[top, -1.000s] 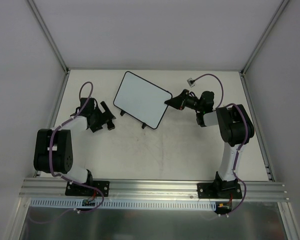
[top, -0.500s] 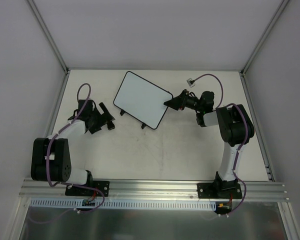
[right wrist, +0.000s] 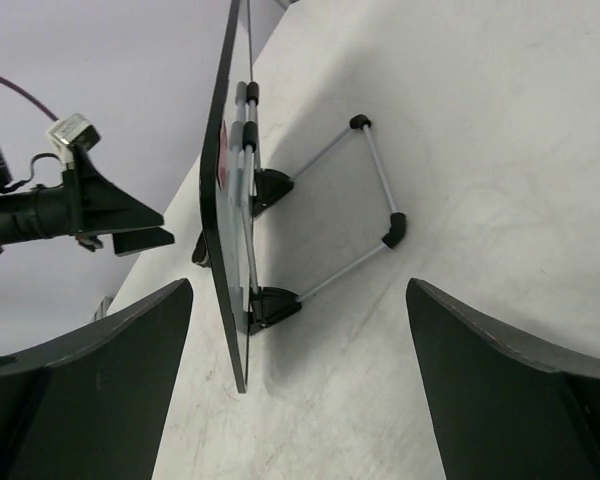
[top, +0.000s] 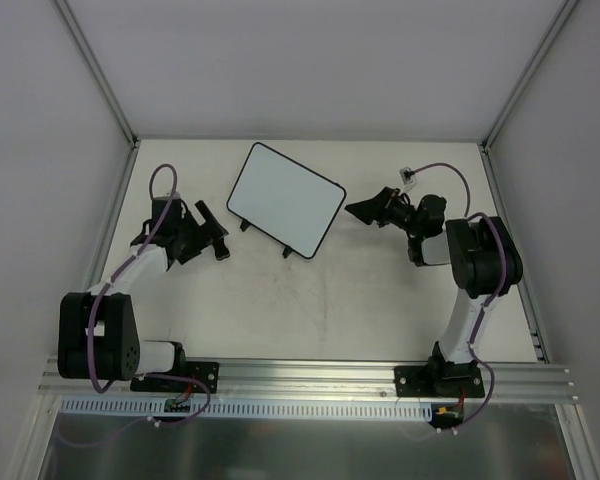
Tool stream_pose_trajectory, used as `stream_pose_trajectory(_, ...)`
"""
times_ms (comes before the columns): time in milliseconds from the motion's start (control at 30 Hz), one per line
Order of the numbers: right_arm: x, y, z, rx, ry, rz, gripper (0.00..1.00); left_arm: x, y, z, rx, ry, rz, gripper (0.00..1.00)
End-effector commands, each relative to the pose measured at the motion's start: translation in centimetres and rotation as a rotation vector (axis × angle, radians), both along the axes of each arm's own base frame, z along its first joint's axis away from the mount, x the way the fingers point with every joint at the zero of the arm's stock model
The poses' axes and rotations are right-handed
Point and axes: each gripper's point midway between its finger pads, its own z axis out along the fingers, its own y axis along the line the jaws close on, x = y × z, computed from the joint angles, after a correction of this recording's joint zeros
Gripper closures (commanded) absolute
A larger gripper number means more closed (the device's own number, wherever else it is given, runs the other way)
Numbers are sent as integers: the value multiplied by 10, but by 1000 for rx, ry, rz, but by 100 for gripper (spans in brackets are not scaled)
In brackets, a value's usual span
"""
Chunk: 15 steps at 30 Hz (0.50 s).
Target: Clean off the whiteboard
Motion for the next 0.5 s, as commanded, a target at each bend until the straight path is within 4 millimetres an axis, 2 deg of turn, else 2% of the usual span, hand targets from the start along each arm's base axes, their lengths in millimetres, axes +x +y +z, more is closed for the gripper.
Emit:
stream_pose_trajectory(0, 8, -28, 75, 3, -355, -154, 7, -1, 4, 20, 23, -80, -9, 1)
stream_pose_trajectory(67, 2, -34, 77, -1, -356, -179, 6, -5, 6, 23, 38, -100, -9, 1)
stream_pose_trajectory(100, -2, -37, 92, 4, -391, -188, 6, -6, 8, 33, 47, -137, -3, 1)
stream_pose_trajectory(167, -10, -38, 102, 8, -410, -185, 5, -9, 10, 38, 57, -168, 4, 1)
stream_pose_trajectory(200, -15, -40, 107, 16, -414, -188, 4, -10, 11, 51, 56, -214, 8, 1)
stream_pose_trajectory(233, -22, -42, 122, 23, -447, -191, 4, -14, 9, 50, 50, -222, -1, 1)
stream_pose_trajectory(267, -29, -44, 120, 26, -435, -195, 4, -16, 7, 53, 42, -242, -8, 1)
stream_pose_trajectory(300, -33, -45, 123, 31, -435, -198, 4, -16, 5, 65, 34, -295, -16, 1)
stream_pose_trajectory(367, -49, -47, 134, 57, -439, -203, 1, -23, -1, 62, 12, -309, -43, 1)
stream_pose_trajectory(400, -59, -48, 125, 60, -404, -205, 1, -26, -3, 65, 9, -330, -50, 1)
stream_pose_trajectory(467, -75, -48, 130, 64, -391, -207, 1, -30, -5, 61, 14, -351, -69, 1)
